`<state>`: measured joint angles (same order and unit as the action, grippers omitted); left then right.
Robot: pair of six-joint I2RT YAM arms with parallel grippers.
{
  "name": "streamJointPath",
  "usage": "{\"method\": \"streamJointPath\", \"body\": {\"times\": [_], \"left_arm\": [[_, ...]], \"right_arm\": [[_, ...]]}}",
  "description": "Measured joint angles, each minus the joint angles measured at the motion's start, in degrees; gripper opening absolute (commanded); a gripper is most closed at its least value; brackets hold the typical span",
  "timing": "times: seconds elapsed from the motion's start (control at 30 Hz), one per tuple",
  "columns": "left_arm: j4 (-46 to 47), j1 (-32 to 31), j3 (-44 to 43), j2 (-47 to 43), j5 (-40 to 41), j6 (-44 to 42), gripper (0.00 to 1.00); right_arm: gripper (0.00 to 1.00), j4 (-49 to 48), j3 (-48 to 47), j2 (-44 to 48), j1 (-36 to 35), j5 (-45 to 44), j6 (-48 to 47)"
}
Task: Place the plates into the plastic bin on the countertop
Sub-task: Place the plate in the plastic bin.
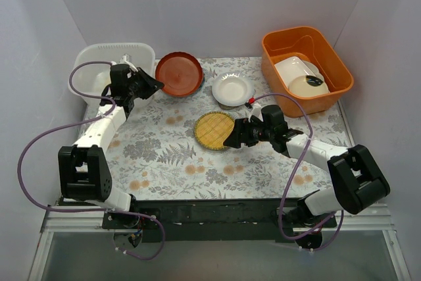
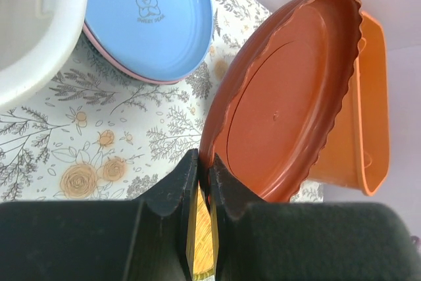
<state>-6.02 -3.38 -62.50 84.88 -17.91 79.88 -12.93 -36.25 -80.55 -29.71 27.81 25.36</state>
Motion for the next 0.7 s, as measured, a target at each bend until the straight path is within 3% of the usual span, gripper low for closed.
{"method": "streamJointPath", "body": {"times": [0.7], "left_arm": [[2.21,5.53,-5.81,7.08,-0.90,5.77,0.00]], "right_arm": [[0.89,3.02,0.59,5.79,0.00,-2.40,-0.11]]}}
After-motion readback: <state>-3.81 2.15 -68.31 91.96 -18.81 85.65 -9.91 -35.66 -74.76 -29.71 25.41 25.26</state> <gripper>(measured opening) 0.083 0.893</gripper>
